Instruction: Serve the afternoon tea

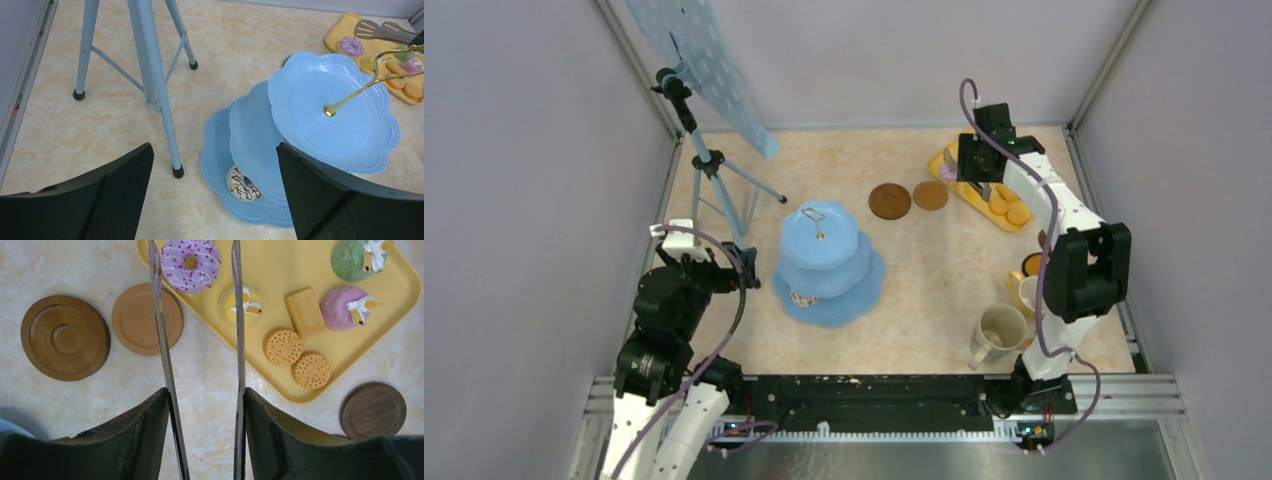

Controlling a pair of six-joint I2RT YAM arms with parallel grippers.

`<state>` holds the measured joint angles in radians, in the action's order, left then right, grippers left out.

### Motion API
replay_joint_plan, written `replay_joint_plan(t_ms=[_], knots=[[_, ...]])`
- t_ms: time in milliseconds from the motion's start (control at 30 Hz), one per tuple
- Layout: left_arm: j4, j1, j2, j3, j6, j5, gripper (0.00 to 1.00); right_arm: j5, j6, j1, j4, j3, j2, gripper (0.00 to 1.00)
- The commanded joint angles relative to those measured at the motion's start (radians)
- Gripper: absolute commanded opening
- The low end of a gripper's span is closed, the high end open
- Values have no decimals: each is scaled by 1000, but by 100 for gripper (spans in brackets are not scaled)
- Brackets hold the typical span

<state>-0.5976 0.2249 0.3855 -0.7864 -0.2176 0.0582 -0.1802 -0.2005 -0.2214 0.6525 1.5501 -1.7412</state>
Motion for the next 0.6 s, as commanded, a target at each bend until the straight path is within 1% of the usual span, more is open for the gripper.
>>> replay_joint_plan(t_ms=[0, 100, 267, 567], knots=[[51, 18, -11, 8, 5, 18, 99, -25, 48, -2, -1, 137, -80, 55], [50, 27, -13, 9, 4, 23, 99, -32, 53, -2, 24, 191, -138, 56], [51, 31, -17, 8, 4, 28, 99, -11, 55, -3, 21, 209, -195, 57], [50, 31, -10, 8, 4, 29, 99, 29, 36, -1, -9, 175, -226, 57]])
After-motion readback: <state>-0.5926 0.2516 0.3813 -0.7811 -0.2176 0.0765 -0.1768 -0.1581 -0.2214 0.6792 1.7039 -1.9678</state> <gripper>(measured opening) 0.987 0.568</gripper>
